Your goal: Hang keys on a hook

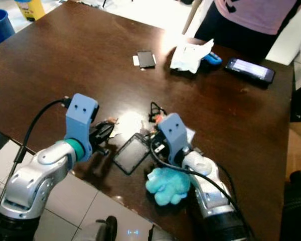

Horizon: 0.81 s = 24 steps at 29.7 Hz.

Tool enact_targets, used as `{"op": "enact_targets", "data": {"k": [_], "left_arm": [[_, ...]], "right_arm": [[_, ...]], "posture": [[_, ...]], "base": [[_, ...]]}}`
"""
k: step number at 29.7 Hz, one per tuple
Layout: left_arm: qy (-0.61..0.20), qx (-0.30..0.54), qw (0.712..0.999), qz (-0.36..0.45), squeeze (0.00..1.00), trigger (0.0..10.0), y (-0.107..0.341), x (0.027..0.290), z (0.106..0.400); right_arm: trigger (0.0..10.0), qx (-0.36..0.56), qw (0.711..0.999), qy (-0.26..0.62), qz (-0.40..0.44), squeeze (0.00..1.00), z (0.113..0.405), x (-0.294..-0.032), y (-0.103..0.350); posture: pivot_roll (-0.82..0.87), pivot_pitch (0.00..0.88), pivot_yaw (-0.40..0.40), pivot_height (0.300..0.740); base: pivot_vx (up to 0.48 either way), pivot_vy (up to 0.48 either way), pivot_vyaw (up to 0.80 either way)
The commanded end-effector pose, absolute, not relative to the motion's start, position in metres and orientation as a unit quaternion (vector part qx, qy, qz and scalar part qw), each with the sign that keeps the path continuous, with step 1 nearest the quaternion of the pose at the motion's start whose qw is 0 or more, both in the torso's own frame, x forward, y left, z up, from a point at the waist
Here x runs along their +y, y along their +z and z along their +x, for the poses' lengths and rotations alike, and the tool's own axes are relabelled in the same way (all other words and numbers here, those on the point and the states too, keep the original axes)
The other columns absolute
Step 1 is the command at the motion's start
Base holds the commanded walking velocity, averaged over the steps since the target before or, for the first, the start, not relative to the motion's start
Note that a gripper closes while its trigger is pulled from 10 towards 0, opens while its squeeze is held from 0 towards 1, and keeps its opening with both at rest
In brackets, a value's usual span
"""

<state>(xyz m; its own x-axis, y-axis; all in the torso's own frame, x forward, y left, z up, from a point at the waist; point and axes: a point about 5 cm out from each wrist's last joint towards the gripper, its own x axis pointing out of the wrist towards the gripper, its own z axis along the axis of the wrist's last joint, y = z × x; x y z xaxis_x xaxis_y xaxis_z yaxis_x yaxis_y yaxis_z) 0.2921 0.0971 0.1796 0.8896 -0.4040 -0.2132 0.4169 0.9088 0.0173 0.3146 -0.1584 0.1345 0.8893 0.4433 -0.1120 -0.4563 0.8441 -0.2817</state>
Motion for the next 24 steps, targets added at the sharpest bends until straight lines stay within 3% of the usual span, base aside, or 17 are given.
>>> {"op": "enact_targets", "data": {"k": [1,24], "left_arm": [[-0.208,0.111,0.971,0.037,0.0,10.0,0.1762,0.0986,0.2897],[-0.21,0.114,0.971,0.035,0.0,10.0,0.1748,0.0967,0.2894]], "right_arm": [[10.0,0.034,0.963,0.218,-0.154,0.0,0.3149,-0.1645,0.1305],[10.0,0.026,0.966,0.205,-0.157,0.0,0.3169,-0.1688,0.1308]], "posture": [[0.02,0.149,0.108,0.74],[0.02,0.162,0.112,0.74]], "base": [[0.0,0.0,0.0],[0.0,0.0,0.0]]}}
